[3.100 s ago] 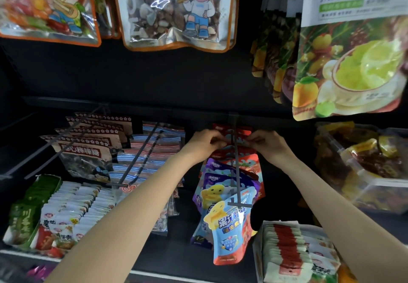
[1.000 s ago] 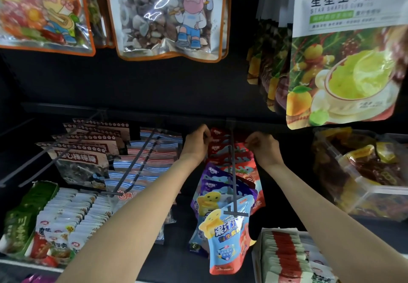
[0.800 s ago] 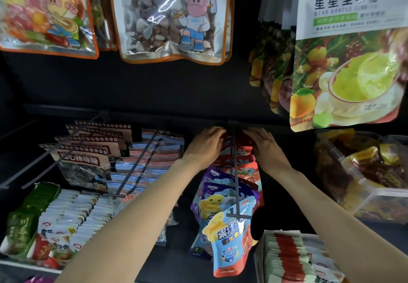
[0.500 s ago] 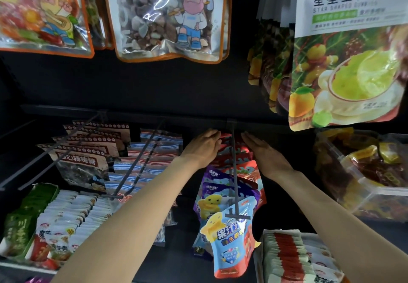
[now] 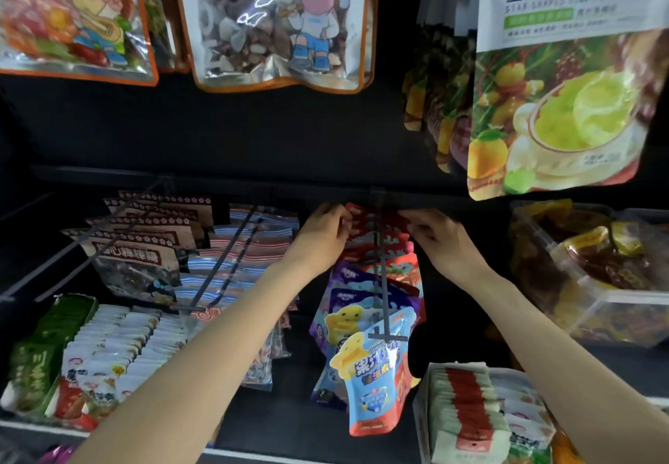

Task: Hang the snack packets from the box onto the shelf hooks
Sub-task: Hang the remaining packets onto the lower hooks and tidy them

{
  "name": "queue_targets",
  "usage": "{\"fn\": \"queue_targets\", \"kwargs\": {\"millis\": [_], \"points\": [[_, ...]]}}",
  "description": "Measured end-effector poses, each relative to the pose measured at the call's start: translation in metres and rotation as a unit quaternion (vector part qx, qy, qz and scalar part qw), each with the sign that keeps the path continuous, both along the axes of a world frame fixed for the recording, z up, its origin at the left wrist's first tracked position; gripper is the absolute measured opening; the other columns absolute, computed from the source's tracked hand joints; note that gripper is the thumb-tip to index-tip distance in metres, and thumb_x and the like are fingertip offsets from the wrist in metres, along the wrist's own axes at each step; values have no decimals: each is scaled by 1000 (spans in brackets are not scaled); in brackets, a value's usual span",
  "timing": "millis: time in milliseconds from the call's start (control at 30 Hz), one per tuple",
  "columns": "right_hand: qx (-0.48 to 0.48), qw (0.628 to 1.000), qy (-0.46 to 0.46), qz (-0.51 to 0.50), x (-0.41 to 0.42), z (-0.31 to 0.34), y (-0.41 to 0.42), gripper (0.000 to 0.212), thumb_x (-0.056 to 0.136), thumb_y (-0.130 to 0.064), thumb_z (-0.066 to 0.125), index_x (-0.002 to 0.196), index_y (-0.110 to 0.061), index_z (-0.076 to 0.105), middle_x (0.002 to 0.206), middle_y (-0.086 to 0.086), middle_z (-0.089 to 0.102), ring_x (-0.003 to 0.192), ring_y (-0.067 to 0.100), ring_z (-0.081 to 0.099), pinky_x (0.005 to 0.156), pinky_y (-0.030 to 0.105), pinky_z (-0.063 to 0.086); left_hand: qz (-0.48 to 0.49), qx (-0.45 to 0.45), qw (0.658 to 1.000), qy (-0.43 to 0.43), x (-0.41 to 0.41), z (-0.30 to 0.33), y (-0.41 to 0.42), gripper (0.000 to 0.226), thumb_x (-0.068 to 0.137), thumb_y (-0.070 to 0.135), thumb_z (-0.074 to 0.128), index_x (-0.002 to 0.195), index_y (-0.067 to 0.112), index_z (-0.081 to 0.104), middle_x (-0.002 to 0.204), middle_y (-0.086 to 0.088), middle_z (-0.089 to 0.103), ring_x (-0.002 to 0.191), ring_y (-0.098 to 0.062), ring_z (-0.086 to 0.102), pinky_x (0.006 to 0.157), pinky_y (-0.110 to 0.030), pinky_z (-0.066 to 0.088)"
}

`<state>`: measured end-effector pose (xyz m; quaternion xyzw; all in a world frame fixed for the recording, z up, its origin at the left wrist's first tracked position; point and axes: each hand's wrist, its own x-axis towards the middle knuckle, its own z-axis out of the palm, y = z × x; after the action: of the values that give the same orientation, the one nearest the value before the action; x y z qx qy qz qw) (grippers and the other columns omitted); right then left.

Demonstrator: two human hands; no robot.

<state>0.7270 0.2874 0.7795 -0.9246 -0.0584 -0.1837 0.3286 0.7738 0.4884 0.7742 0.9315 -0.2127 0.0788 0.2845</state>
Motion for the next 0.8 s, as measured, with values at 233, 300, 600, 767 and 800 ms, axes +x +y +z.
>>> {"fn": "queue_targets", "kwargs": {"millis": [233, 300, 600, 767, 800], "points": [[33, 993, 110, -28, -7, 9, 10, 15, 89, -14, 63, 98, -8, 74, 91, 4, 69, 91, 18, 66, 85, 33, 54, 2, 46, 999, 27, -12, 5, 11, 21, 92, 18, 58, 109, 15, 68, 122, -7, 52, 111, -20, 52, 95, -26, 41], [41, 988, 135, -56, -3, 15, 13, 11, 86, -12, 67, 92, -8, 75, 87, 6, 69, 89, 21, 67, 84, 38, 56, -7, 51, 997, 50, -11, 5, 8, 23, 92, 11, 57, 112, 14, 68, 125, -7, 59, 112, -19, 57, 101, -29, 43], [-2, 990, 99, -96, 1, 8, 17, 14, 87, -8, 64, 96, -7, 75, 100, 8, 72, 95, 19, 66, 85, 23, 50, 20, 25, 999, 28, 3, 2, 0, 19, 92, 4, 54, 98, 13, 70, 112, -7, 66, 100, -18, 63, 89, -27, 50], [45, 996, -13, -79, -24, -1, 14, 17, 91, -18, 62, 97, -4, 71, 92, 3, 69, 84, 10, 61, 64, -4, 36, -22, -44, 998, -29, -14, -3, 15, 14, 93, 21, 56, 101, 14, 65, 103, -4, 67, 93, -15, 63, 79, -25, 49], [43, 997, -15, -66, -29, -2, 15, 20, 90, -23, 63, 97, -5, 72, 89, 1, 67, 83, 9, 59, 64, -2, 37, -48, -30, 998, -19, -18, -2, 17, 18, 93, 24, 57, 103, 14, 66, 104, -2, 67, 93, -14, 63, 77, -21, 46]]}}
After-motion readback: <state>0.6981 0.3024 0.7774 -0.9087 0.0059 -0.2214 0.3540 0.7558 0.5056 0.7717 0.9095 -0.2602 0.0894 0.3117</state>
